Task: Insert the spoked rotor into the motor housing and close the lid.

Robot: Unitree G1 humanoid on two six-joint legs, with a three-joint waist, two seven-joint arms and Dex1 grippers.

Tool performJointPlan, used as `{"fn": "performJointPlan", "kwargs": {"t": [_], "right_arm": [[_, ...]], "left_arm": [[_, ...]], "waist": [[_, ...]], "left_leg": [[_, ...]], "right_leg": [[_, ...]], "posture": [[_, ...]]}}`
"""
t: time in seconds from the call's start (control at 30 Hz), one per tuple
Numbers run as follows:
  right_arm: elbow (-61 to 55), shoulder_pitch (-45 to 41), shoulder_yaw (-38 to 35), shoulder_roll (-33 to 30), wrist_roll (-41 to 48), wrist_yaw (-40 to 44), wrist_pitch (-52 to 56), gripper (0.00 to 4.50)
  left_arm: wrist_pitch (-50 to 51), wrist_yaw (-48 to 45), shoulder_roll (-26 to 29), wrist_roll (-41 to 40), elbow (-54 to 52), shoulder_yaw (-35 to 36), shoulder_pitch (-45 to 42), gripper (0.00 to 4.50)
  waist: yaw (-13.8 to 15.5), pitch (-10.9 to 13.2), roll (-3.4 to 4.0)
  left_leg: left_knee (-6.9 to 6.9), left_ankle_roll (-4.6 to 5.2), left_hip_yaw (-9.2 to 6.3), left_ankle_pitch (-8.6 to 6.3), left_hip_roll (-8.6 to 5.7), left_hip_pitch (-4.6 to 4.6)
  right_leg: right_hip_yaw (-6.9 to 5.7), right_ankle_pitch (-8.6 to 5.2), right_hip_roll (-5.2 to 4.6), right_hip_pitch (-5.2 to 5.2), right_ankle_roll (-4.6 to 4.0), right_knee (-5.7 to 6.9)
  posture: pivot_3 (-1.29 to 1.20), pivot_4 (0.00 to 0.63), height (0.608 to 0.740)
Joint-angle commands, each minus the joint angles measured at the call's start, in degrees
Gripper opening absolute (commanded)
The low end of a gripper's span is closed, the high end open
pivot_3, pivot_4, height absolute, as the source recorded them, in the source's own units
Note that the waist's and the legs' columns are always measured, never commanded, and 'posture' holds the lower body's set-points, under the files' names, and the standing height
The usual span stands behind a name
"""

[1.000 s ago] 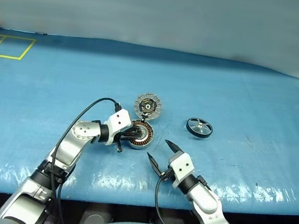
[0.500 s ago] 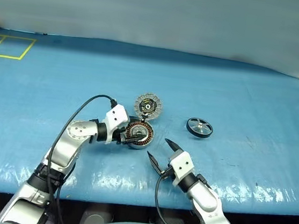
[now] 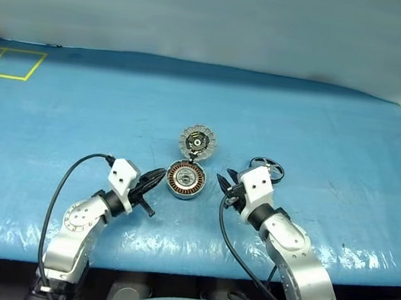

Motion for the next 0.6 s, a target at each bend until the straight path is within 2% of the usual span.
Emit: {"fn": "performJointPlan", "kwargs": {"t": [0.03,0.13,0.27,0.4,0.6], "right_arm": [[-4.7,-4.0,2.4,1.7,0.4,-1.6,10.2,0.08],[-6.2,-7.5,3.2,4.2,1.4,-3.1,18.4,0.01],[-7.5,-15.8,8.5,4.3,0.5,-4.6,31.7,0.01],[-7.7,-19.5,6.1,10.7,4.0,-4.8,41.9,0.01],[-5.4,-22.3,5.5,14.5,4.6,-6.9,46.2,0.01]], "left_arm": [[-6.1,0.1,-1.1,0.4,-0.9,-0.8,2.9,0.0],[-11.1,1.8,-2.3,2.8,1.2,-1.4,5.4,0.0],[-15.3,1.7,-3.3,2.7,4.2,-2.1,6.8,0.0],[-17.6,1.7,-3.5,3.6,6.2,-3.1,7.2,0.0],[-20.4,2.8,-3.5,5.5,7.4,-4.4,7.1,0.0]], "waist": [[0.0,0.0,0.01],[-0.1,0.0,0.01],[-0.2,0.0,0.03],[-0.3,0.0,0.02],[-0.3,0.0,0.05]], "left_leg": [[0.0,0.0,-0.02,0.0,0.0,0.0],[-0.02,0.01,-0.01,-0.01,0.01,0.0],[-0.01,0.03,0.01,-0.02,-0.01,-0.03],[-0.04,0.03,-0.07,-0.01,0.03,-0.04],[-0.07,0.03,-0.08,-0.02,-0.01,-0.27]], "right_leg": [[-0.02,-0.01,0.0,0.0,-0.02,0.0],[-0.03,-0.02,-0.01,-0.01,-0.05,0.0],[-0.07,0.03,-0.05,-0.1,-0.11,-0.02],[-0.2,0.03,-0.06,-0.17,-0.18,-0.03],[-0.23,0.04,-0.06,-0.21,-0.15,-0.09]], "posture": [[0.0,0.15,0.74],[0.0,0.15,0.74],[0.0,0.15,0.74],[0.0,0.15,0.74],[0.0,0.15,0.74]]}}
